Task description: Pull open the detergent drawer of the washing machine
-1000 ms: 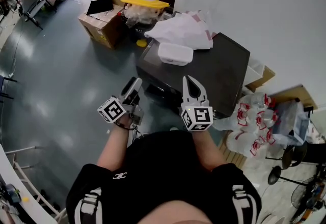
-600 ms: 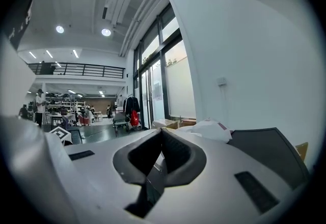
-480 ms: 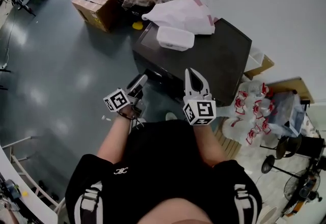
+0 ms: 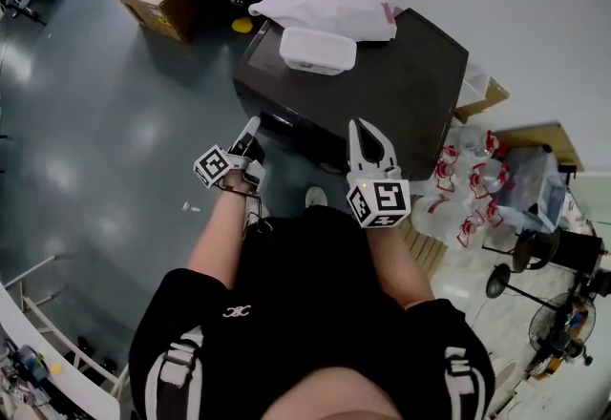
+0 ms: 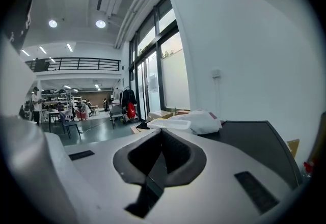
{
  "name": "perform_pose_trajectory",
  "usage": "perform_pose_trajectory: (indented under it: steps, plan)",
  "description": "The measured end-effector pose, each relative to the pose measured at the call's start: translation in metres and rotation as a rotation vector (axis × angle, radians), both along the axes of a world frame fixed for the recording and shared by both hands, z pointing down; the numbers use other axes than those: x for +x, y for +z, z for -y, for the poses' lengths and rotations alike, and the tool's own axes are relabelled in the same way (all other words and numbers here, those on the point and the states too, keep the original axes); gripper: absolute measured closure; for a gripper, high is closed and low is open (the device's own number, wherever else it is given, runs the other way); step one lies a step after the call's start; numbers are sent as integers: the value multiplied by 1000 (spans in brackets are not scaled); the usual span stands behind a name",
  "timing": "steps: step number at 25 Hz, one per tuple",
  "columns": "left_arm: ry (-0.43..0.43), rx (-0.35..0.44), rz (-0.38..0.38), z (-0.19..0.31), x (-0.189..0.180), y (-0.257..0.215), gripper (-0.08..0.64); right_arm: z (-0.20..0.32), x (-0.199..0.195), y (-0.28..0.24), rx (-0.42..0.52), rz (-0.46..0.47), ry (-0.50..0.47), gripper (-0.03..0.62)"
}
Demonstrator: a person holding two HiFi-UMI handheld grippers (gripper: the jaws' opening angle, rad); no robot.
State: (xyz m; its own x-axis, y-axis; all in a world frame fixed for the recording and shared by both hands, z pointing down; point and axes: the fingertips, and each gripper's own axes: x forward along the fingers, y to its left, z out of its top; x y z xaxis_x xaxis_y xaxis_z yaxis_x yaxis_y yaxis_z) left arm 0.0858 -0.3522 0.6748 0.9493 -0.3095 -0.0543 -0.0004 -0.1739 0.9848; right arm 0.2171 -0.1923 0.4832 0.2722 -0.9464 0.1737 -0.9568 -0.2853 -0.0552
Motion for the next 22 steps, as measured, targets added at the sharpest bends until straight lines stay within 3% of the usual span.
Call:
perform_pose_trajectory:
  steps: [6, 14, 20, 22]
  plan:
    - [11, -63, -20, 16, 18, 36, 325, -12, 21, 19, -49, 28, 26, 591]
    - [40, -68, -90, 26, 44, 48, 325, -18, 39, 43, -128, 14, 13, 591]
    - [59, -29, -189, 27, 47, 46, 339, -14, 37, 54, -170, -22, -28, 591]
    - [64, 6, -225, 28, 47, 41, 390, -11, 36, 55, -172, -19, -38, 591]
